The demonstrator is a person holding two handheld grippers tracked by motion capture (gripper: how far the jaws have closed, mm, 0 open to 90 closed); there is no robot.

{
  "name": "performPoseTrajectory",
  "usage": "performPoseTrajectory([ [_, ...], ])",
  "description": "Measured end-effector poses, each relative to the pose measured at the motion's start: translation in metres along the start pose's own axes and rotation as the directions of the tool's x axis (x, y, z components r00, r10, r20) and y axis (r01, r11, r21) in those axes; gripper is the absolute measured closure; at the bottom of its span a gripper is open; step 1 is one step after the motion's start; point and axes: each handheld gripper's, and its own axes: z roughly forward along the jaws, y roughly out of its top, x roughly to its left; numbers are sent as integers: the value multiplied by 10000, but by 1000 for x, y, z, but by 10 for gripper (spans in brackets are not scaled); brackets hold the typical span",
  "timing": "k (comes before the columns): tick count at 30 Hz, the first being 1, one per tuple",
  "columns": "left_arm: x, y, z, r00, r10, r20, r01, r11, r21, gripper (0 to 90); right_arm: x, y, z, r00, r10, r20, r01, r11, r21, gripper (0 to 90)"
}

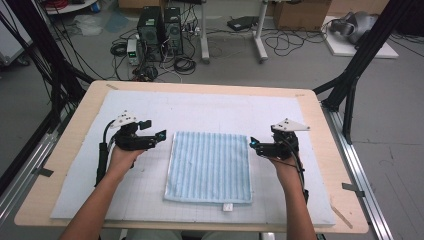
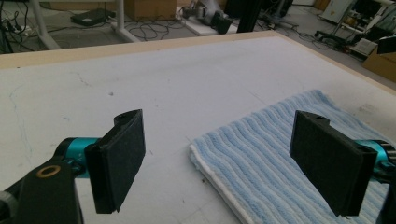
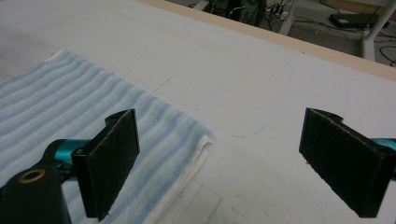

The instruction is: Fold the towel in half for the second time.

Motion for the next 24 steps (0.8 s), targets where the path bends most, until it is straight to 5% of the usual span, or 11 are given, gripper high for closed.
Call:
performPoseTrajectory([
  [4, 4, 2, 10, 9995, -266, -173, 269, 9996, 131, 188, 1, 1, 1, 10000, 1, -62, -1, 10000, 47, 113],
  [15, 6, -3, 52, 9975, 193, -674, -114, 9932, 1159, 260, 6, 0, 2, 9995, -189, -234, 195, 9995, 231, 114],
  [24, 10, -20, 74, 9908, 543, -1242, -263, 9757, 2173, 394, 7, 0, 6, 9994, -216, -286, 228, 9988, 443, 114],
])
